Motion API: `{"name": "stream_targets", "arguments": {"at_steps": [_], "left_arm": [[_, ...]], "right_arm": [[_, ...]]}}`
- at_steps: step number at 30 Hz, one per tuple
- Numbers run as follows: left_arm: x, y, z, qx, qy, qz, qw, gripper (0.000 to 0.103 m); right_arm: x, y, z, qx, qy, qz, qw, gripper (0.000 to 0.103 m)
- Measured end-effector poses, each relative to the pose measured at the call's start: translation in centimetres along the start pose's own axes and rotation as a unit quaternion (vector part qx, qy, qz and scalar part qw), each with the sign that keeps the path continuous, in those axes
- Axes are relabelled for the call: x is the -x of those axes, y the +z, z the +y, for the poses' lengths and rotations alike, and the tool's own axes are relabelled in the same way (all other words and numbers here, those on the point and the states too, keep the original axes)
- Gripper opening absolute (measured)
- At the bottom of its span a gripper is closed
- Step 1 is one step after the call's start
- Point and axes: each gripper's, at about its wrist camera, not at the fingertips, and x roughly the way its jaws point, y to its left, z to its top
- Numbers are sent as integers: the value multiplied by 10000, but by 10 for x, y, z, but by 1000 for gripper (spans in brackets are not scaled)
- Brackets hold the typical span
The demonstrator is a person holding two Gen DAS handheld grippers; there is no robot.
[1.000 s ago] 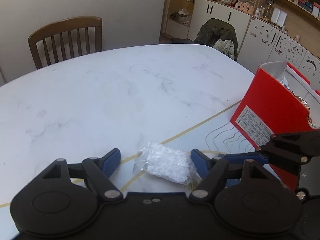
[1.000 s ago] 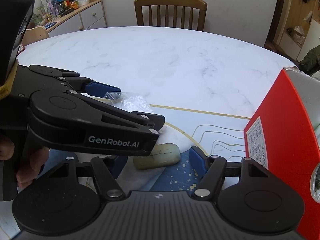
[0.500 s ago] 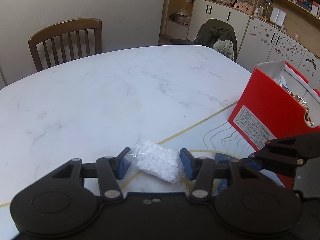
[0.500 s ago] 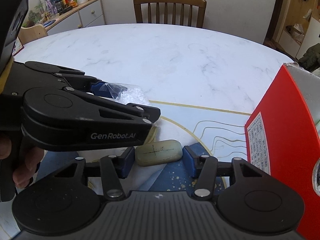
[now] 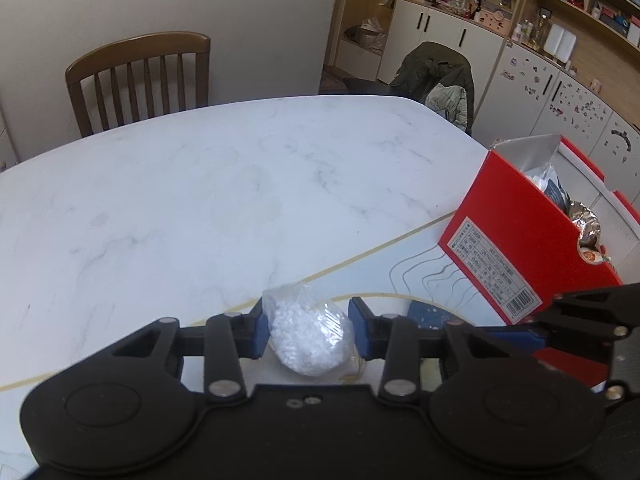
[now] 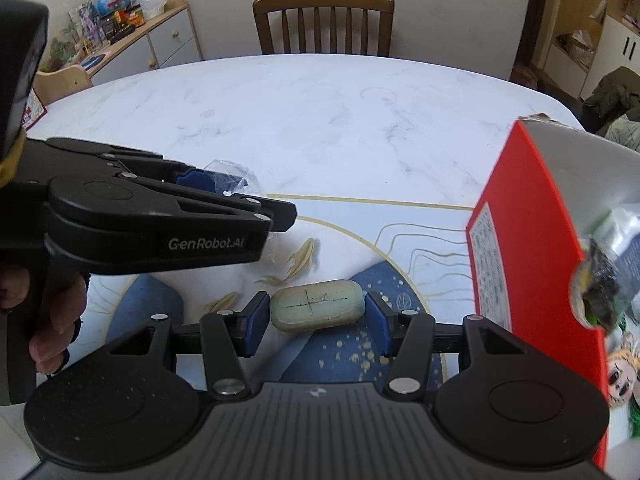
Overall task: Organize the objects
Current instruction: 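Carry the white bag into the shoebox and open the left tool while the right tool releases the soap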
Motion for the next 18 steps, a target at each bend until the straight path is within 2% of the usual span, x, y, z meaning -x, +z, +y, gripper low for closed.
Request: {"name": "stream_targets", "arguments": {"at_steps": [10, 18], "left_arm": [[26, -16, 2, 217, -79, 50, 9997, 34], [59, -26, -14, 288, -142, 130, 9994, 34]], "right_arm": [[43, -14, -2, -161, 100, -54, 9998, 51], [84, -23, -7, -188, 223, -152, 9995, 51]]}}
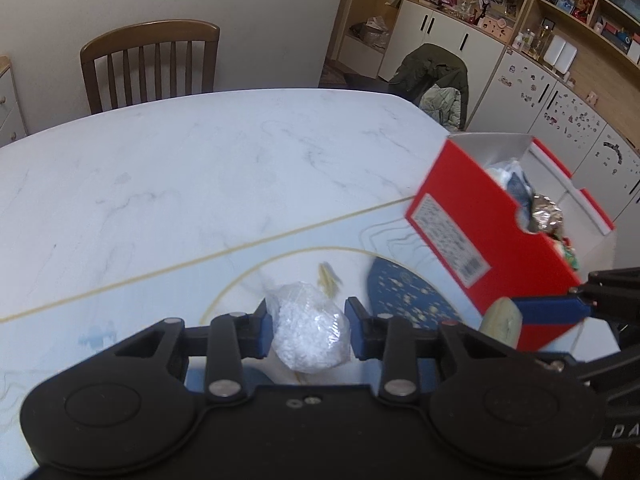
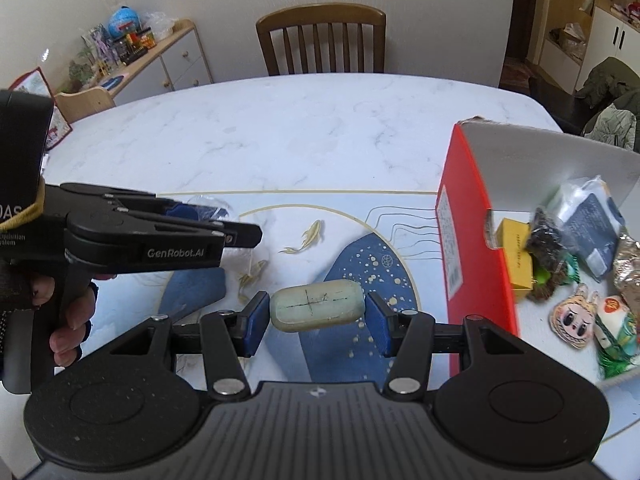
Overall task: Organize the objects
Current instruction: 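Carry the white bag into the shoebox and open the left tool while the right tool releases the soap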
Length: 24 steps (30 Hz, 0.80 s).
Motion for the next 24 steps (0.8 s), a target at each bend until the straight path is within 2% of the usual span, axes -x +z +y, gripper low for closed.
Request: {"name": "stream_targets", "arguments": {"at_steps": [6, 14, 24], "left_arm": [[30, 0, -20, -33, -86, -49, 9999, 34], [66, 9, -57, -210, -122, -234, 9994, 34], [72, 26, -111, -311, -136, -397, 9986, 34]], "right_arm": [[27, -4, -6, 28, 40, -62, 10000, 51], [65, -8, -25, 93, 78, -365, 9993, 51], [89, -10, -70, 110, 44, -547, 9984, 51]]}}
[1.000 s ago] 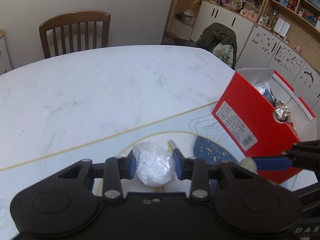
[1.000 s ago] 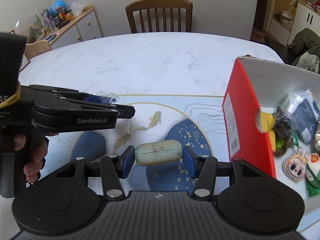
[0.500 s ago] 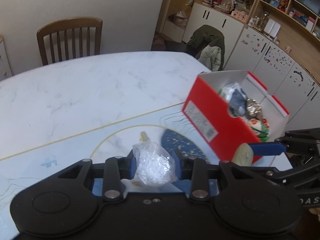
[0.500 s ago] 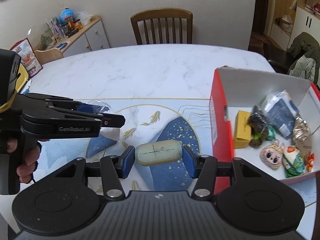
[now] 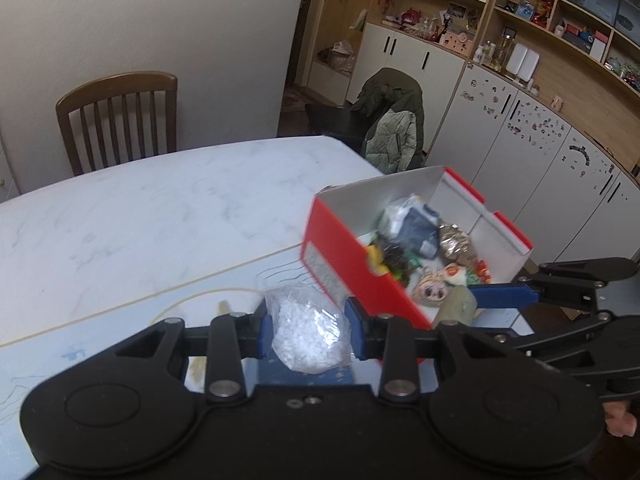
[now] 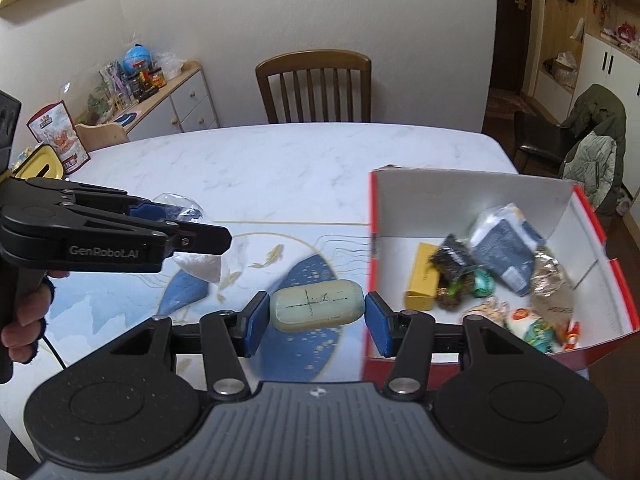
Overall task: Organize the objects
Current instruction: 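Carry the white bag into the shoebox and open the left tool while the right tool releases the soap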
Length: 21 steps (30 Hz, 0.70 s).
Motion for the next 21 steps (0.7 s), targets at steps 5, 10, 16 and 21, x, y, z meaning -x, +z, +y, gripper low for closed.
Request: {"name": "stream_targets", "arguments": {"at_steps": [5, 10, 16, 21], "left_arm": [[-11, 9, -28, -78, 12, -26, 10000, 34], [-32, 18, -56, -131, 7, 26, 9999, 34], [-58, 27, -84, -139, 3, 109, 9998, 34], [-84, 32, -105, -110, -20, 277, 9996, 34]], "right_arm": [[8, -1, -33, -48, -52, -42, 10000, 51], [10, -4, -66, -88, -78, -32, 9999, 51], [9, -6, -105, -81, -172, -28, 9998, 51], [0, -6, -142, -89, -375, 40, 9993, 51]]}}
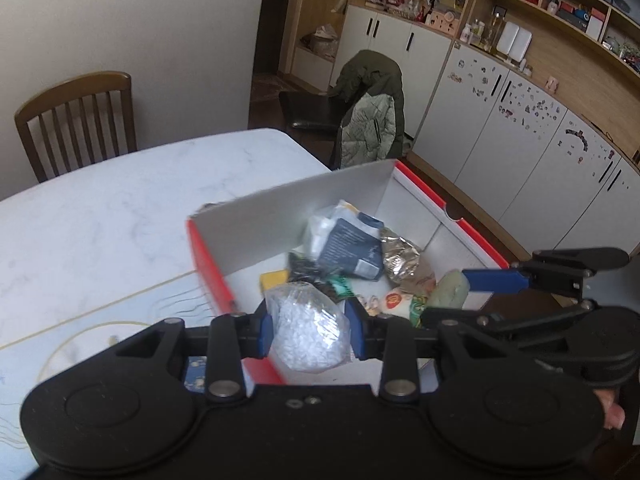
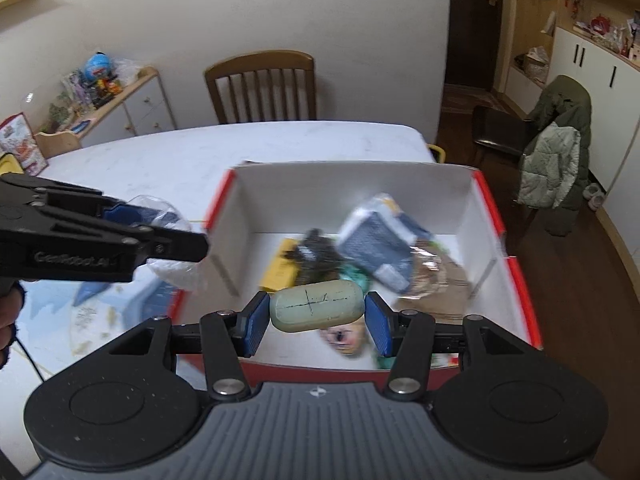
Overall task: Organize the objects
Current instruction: 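Carry the white bag into the shoebox and open the left tool while the right tool releases the soap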
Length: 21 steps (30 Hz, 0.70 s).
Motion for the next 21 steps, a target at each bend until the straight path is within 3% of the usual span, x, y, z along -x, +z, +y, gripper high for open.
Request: {"name": "stream_targets", "arguments": {"at_steps": [8, 14, 21], "left_arm": [[-46, 1, -23, -67, 86, 415, 9991, 34], [-77, -3, -28, -99, 253, 794, 9965, 34], [-96, -7, -29, -68, 377, 1055, 9937, 34]], "right_arm": [[-31, 9, -39, 245, -189, 171, 9994, 51], [-63, 19, -51, 340, 116, 405, 9985, 51], [-92, 26, -40, 702, 294, 647, 9950, 51]]}}
